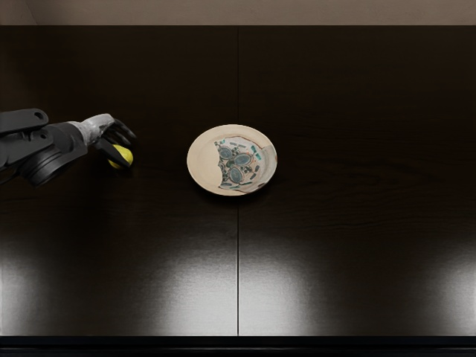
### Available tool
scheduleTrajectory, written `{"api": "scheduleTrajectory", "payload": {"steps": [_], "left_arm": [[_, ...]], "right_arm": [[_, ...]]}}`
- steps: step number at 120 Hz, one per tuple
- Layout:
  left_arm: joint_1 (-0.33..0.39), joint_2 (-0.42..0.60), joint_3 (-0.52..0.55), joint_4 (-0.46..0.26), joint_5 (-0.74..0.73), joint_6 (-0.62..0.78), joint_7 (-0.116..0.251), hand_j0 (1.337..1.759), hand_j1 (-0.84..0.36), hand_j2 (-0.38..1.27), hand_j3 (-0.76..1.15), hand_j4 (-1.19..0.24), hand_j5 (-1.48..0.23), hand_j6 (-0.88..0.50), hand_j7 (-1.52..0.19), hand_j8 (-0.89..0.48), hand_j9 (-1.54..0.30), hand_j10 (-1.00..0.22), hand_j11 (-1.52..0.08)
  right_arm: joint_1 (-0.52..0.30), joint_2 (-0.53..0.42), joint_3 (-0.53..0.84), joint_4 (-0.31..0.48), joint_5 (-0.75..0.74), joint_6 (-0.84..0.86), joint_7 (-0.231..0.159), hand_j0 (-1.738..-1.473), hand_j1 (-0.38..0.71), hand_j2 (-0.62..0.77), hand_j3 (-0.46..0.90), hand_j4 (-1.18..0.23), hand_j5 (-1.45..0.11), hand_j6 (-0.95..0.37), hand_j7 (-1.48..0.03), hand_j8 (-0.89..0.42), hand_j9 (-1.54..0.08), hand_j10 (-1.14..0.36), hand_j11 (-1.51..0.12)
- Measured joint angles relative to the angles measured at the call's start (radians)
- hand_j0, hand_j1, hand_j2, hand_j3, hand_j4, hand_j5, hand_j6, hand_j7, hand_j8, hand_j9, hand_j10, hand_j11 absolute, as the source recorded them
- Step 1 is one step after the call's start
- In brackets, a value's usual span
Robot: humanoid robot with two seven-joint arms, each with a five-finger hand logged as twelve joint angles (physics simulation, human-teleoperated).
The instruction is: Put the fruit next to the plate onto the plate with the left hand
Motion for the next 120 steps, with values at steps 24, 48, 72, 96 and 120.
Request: {"api": "scheduleTrajectory", "payload": {"steps": [24, 48, 72, 96, 120], "left_arm": [[0.003, 0.000, 0.000, 0.000, -0.002, -0.003, 0.000, 1.657, -0.26, 0.12, 0.00, -0.51, -0.67, -0.51, -0.67, -0.50, -0.67, -0.50, -0.67], [0.007, 0.000, -0.001, 0.000, -0.002, -0.004, 0.000, 1.657, -0.28, 0.15, 0.00, -0.55, -0.69, -0.55, -0.69, -0.48, -0.71, -0.54, -0.71], [0.008, -0.003, -0.002, 0.001, -0.001, -0.009, -0.001, 1.657, -0.31, 0.21, 0.00, -0.59, -0.75, -0.58, -0.75, -0.44, -0.76, -0.58, -0.77], [0.008, -0.006, -0.002, 0.002, 0.002, -0.015, 0.000, 1.658, -0.36, 0.31, 0.00, -0.63, -0.83, -0.54, -0.82, -0.41, -0.83, -0.56, -0.83], [0.006, -0.008, -0.003, 0.003, 0.008, -0.029, 0.001, 1.658, -0.44, 0.53, 0.00, -0.64, -0.90, -0.52, -0.87, -0.38, -0.87, -0.54, -0.86]], "right_arm": [[0.000, 0.000, 0.000, 0.000, 0.000, 0.000, 0.000, -1.658, -0.33, 0.00, 0.00, -0.02, -0.02, -0.02, -0.02, -0.02, -0.02, -0.02, -0.02], [0.000, 0.000, 0.000, 0.000, 0.000, 0.000, 0.000, -1.658, -0.33, 0.00, 0.00, -0.02, -0.02, -0.02, -0.02, -0.02, -0.02, -0.02, -0.02], [0.000, 0.000, 0.000, 0.000, 0.000, 0.000, 0.000, -1.658, -0.33, 0.00, 0.00, -0.02, -0.02, -0.02, -0.02, -0.02, -0.02, -0.02, -0.02], [0.000, 0.000, 0.000, 0.000, 0.000, 0.000, 0.000, -1.658, -0.33, 0.00, 0.00, -0.02, -0.02, -0.02, -0.02, -0.02, -0.02, -0.02, -0.02], [0.000, 0.000, 0.000, 0.000, 0.000, 0.000, 0.000, -1.658, -0.33, 0.00, 0.00, -0.02, -0.02, -0.02, -0.02, -0.02, -0.02, -0.02, -0.02]]}}
